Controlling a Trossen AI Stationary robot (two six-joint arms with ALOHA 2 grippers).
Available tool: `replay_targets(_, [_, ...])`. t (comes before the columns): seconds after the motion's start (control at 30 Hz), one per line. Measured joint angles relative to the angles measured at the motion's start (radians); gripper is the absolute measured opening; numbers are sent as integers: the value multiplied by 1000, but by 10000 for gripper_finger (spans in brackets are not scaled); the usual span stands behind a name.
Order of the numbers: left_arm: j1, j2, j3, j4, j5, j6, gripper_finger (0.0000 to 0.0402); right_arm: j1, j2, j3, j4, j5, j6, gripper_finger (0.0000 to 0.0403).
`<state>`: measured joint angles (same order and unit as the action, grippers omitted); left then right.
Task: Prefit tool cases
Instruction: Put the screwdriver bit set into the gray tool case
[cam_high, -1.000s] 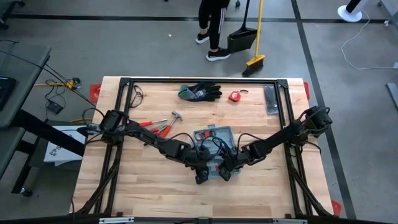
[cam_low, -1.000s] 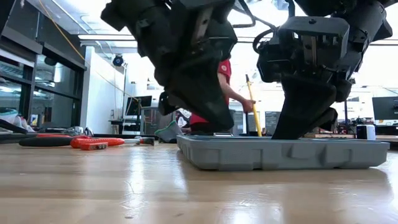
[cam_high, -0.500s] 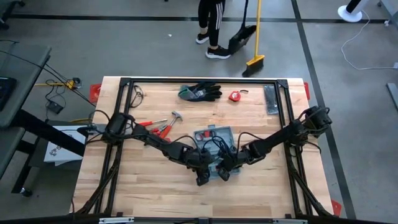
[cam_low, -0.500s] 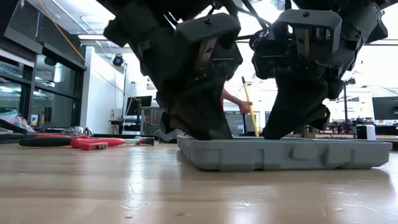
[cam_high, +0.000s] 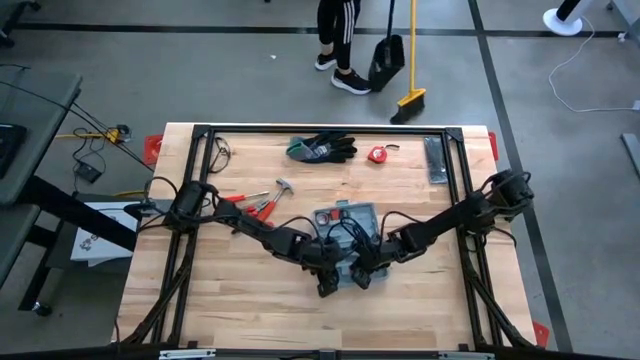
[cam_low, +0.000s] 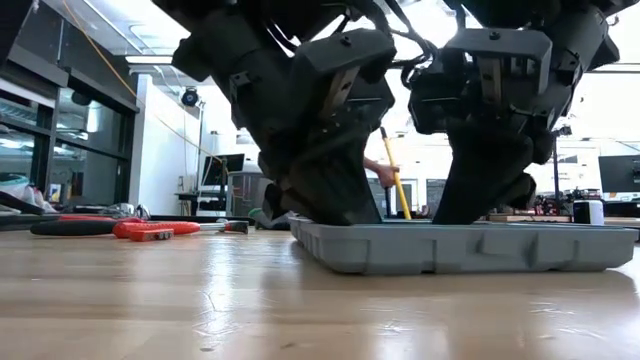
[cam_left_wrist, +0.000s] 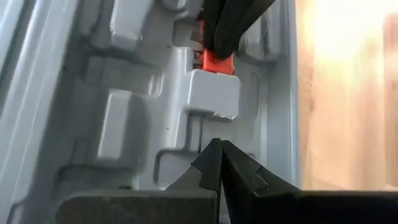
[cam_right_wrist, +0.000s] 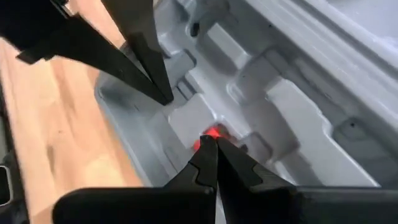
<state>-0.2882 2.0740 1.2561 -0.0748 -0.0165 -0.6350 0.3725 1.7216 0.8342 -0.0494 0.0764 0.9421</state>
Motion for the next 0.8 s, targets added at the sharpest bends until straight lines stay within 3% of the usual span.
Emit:
replay_targets(0.4, [-6,-92,-3,-60,-61,1,0,15,-121,1,-86,138,62,0])
replay_targets(0.7, [-8,-270,-7,-364,-268,18,0,64,-176,1,-102,209,75,0])
replay_targets(0.8, [8,-332,-78,-365,-265,-4,0,67,-186,1,-130,223,89,0])
